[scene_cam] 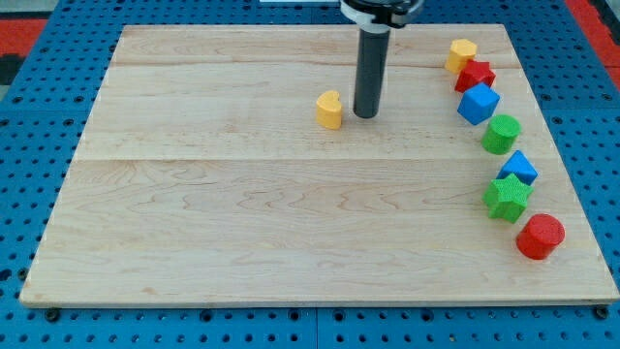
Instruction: Adjust the blue cube the red star the yellow hexagon to form a vertical line of blocks
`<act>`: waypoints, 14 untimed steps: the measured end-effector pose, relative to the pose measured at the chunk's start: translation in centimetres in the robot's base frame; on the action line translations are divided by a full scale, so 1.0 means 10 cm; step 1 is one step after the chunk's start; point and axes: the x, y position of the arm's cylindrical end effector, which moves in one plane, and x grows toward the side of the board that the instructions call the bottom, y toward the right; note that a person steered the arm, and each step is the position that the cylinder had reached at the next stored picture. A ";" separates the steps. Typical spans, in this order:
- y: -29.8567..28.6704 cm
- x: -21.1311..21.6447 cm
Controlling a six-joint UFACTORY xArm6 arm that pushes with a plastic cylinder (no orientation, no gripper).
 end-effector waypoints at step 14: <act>1.24 -1.21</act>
